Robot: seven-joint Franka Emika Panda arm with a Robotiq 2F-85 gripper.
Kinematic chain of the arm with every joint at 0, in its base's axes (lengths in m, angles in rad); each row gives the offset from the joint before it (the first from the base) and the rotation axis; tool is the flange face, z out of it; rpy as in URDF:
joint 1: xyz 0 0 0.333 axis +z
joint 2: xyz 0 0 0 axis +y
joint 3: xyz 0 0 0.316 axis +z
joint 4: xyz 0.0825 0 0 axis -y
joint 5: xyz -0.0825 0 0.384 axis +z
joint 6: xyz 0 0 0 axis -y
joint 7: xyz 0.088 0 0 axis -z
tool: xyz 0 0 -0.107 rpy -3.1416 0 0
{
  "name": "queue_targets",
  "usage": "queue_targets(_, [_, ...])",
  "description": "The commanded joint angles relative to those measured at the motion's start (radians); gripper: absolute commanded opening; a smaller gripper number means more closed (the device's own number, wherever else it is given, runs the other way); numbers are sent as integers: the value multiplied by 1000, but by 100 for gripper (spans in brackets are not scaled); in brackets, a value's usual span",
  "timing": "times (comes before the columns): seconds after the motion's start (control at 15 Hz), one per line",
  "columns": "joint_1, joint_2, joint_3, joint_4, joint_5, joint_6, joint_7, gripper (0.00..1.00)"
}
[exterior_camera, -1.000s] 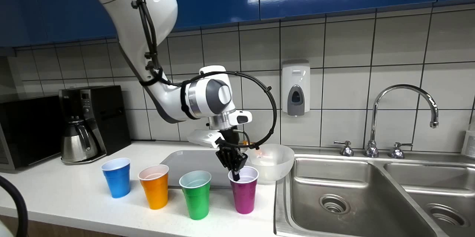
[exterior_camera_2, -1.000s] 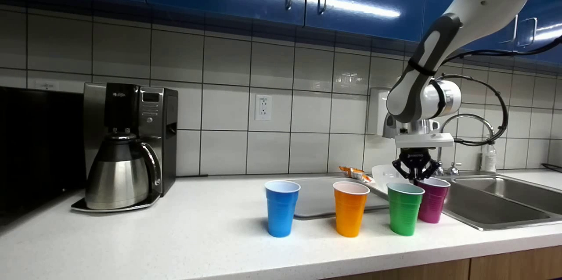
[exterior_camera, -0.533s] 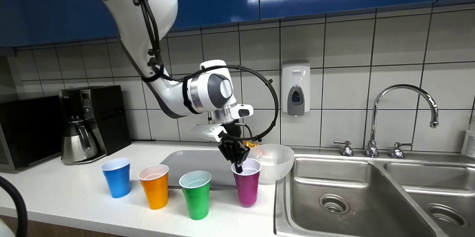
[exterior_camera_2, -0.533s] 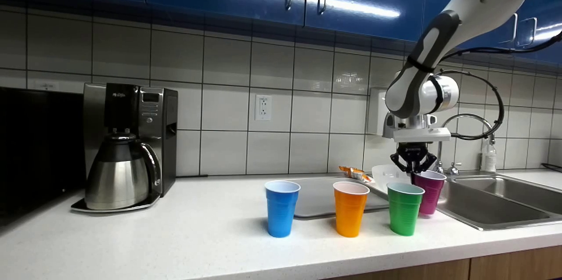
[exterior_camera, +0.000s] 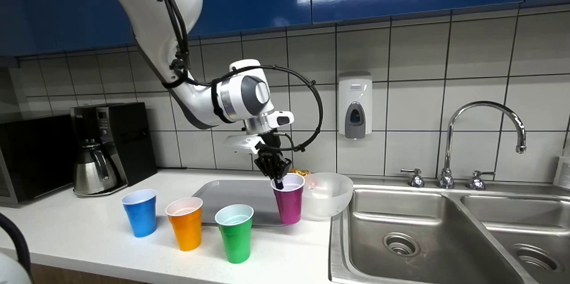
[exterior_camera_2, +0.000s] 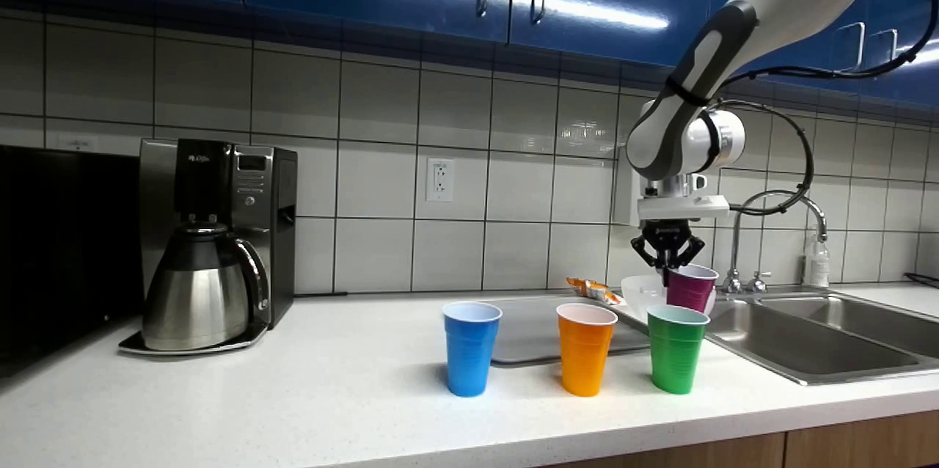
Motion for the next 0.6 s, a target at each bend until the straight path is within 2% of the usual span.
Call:
queue_targets(0.0, [10,-2,19,33,-12,-39,11,1])
queue_targets(0.53, [36,40,35,75,-12,-31,14,1])
